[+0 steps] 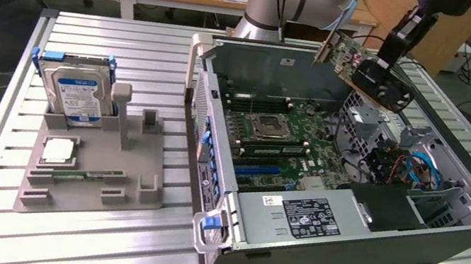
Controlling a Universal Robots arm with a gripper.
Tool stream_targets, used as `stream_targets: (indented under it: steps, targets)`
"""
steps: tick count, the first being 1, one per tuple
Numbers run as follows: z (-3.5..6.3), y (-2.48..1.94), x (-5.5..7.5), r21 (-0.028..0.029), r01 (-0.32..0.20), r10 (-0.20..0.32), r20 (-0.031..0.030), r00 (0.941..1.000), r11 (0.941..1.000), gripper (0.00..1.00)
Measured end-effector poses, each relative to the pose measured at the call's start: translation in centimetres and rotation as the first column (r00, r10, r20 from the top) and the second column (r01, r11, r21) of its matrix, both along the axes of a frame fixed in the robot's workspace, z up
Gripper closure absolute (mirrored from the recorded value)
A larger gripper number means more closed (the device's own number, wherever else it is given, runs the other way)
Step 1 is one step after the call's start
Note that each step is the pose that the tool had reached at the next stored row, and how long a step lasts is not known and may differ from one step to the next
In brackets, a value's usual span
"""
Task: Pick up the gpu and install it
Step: 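Insert the gpu into the slot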
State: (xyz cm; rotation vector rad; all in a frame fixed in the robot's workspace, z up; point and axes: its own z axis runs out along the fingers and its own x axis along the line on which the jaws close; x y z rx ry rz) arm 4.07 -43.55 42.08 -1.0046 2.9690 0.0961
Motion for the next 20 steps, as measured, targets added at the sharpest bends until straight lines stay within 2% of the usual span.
stream_targets:
  steps: [10,15,20]
  targets:
    - [0.0,0.0,0.0,0.0,-0.005,0.005,0.0,1.0,1.0,0.73]
    - [0.0,0.0,0.0,0.0,-0.065,0.065,0.0,0.9979,0.9979,0.73]
    - [0.0,0.0,0.0,-0.0001,-0.139,0.139,0.0,0.9902,0.9902,0.73]
